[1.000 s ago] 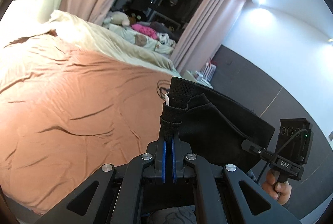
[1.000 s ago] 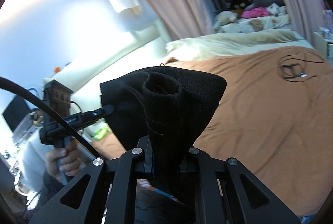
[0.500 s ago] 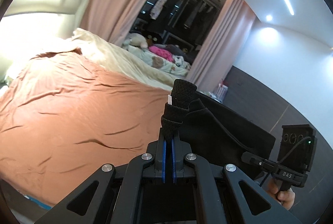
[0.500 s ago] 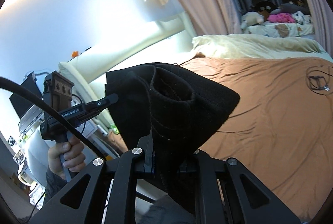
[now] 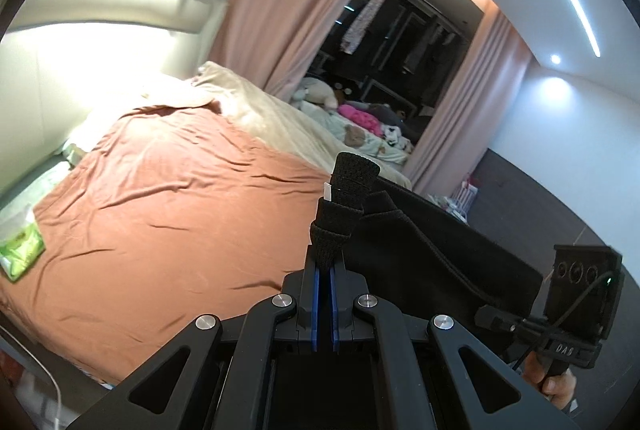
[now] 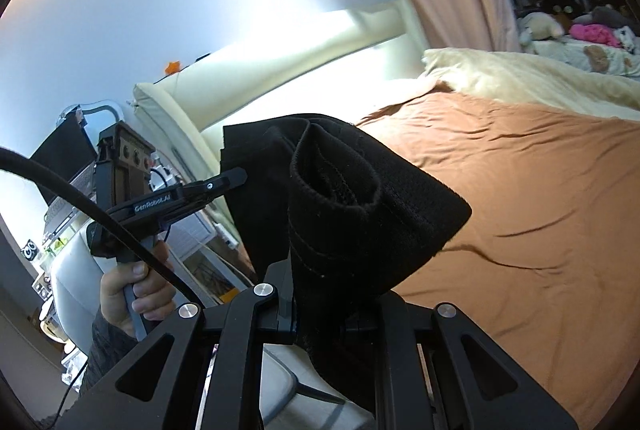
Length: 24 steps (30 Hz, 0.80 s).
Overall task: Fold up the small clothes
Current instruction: 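Lift the black shirt with both grippers and fold it over onto itself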
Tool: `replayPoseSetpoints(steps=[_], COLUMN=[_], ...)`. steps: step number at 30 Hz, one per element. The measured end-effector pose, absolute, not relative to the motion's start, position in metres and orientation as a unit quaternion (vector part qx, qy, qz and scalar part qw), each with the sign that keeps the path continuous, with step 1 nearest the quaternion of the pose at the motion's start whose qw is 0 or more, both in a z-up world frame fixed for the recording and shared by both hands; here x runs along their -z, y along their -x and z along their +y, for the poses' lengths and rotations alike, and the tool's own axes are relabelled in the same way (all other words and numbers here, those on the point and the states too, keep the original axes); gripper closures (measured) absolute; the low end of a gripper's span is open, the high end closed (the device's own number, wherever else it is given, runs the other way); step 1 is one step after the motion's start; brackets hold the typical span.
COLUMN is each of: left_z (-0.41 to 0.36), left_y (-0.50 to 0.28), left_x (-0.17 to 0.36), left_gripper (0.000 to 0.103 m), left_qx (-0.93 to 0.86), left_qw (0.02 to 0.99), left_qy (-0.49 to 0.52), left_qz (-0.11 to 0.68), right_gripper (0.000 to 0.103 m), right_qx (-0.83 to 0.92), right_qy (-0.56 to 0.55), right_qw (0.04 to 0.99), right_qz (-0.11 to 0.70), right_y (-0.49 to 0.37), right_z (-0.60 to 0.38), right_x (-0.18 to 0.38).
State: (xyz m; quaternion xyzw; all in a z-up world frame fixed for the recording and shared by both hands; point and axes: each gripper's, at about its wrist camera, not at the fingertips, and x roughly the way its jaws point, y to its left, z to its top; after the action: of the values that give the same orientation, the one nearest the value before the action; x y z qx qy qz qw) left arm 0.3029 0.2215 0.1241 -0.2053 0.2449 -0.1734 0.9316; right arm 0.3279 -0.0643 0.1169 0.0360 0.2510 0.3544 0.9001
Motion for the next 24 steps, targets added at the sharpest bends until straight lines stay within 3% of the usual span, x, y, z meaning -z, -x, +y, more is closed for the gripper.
replayPoseSetpoints(steps=[24], left_z=[0.417], left_y=[-0.338], left_x=[-0.077], left_gripper=[0.099], left_qx=[0.04], left_qw=[0.933], left_qy=[0.24], left_qz=[0.264], right_gripper=[0.094], right_qx=[-0.425], right_qy=[-0.015], right_qw=[0.846], right_qz=[0.322], right_y=[-0.476], right_z=[0.08], right_x=[-0.058])
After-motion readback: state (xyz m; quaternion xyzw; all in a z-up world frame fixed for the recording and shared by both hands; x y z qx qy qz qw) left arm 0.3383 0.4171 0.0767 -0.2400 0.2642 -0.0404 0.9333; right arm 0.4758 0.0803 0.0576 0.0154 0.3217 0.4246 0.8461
